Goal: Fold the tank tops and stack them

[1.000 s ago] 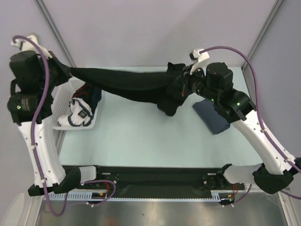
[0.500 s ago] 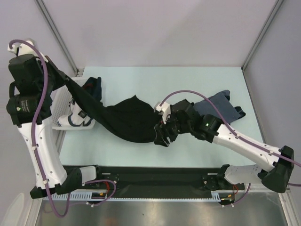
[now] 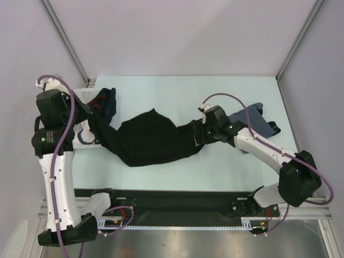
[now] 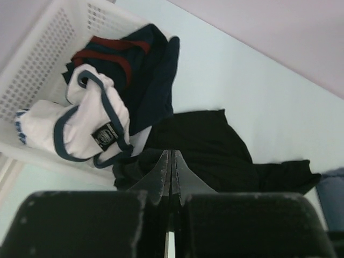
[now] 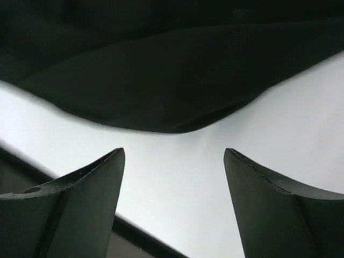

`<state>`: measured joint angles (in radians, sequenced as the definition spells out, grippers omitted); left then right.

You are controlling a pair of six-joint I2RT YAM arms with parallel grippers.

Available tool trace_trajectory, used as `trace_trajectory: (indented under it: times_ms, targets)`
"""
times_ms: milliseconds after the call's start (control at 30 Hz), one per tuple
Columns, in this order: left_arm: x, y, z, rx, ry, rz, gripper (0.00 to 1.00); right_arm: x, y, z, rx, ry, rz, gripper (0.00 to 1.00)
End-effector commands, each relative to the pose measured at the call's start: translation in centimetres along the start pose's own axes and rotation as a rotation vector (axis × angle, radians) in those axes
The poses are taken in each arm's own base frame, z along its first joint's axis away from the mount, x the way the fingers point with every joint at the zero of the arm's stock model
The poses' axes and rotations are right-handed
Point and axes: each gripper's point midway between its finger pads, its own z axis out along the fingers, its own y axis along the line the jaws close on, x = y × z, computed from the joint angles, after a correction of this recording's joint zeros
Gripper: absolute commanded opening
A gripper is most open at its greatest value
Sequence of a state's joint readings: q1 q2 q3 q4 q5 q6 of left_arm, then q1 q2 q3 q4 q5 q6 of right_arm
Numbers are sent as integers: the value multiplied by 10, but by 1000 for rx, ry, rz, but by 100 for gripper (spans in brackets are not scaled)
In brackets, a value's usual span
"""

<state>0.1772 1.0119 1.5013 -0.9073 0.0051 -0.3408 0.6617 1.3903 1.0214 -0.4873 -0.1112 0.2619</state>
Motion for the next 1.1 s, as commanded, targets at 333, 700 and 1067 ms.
trace_trajectory:
  times_ms: [333, 700, 1067]
  targets:
    - [40, -11, 1, 144, 30, 27, 0, -10, -191, 22, 412, -199, 654, 59]
    - [54, -16, 0, 192, 56, 28, 0, -9, -309, -23, 737, -282, 826, 59]
    - [59, -15, 3, 197, 60, 25, 0, -77, -180, 15, 285, -279, 490, 77]
